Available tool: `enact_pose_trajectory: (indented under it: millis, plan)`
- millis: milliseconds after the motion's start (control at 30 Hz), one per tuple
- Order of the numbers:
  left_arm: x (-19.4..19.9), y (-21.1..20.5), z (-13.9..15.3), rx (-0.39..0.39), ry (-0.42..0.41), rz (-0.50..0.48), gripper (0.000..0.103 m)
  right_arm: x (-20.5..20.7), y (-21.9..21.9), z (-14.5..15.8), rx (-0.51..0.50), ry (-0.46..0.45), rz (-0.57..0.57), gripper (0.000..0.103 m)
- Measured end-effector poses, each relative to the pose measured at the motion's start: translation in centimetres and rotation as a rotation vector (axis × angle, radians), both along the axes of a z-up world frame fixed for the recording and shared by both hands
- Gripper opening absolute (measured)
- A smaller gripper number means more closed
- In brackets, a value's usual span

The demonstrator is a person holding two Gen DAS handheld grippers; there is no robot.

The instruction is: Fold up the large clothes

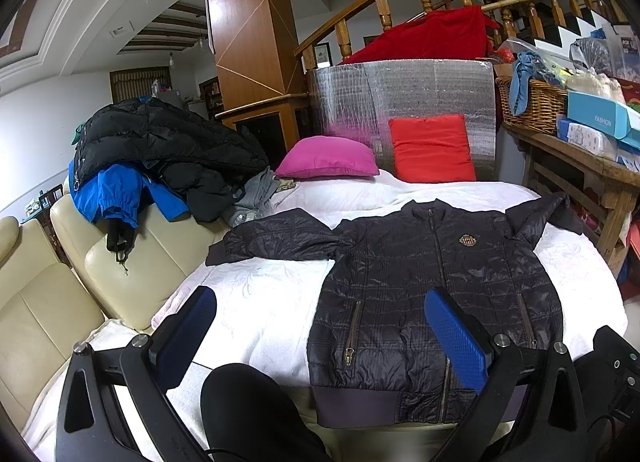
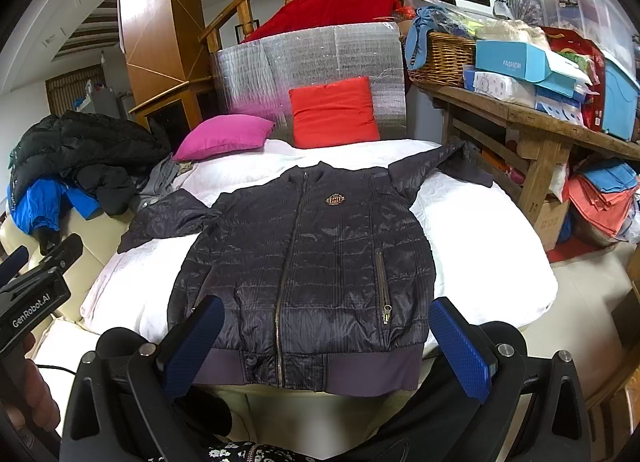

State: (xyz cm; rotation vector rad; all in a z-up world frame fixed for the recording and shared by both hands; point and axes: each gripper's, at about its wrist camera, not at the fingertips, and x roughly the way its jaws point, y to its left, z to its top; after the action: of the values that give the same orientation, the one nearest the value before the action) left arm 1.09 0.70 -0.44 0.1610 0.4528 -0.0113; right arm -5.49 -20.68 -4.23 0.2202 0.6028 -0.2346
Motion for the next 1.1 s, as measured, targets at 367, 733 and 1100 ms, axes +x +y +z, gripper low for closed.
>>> enact_pose_trajectory:
  millis: [367, 733, 1100]
  plan:
    - [0.02, -0.03, -0.19, -0.001, 0.006, -0.003, 0.103, 0.05, 0.02, -0.25, 0.001, 0.005, 0.001, 0.103]
    - [0.1, -0.07, -0.41, -0.004, 0.008, 0.0, 0.103, 0.31, 0.03, -0.4, 0.004, 0.014, 0.004, 0.103]
    - [0.2, 0.14, -0.51, -0.004, 0.013, 0.001, 0.103, 0.44, -0.02, -0.53, 0.006, 0.02, 0.006, 0.103]
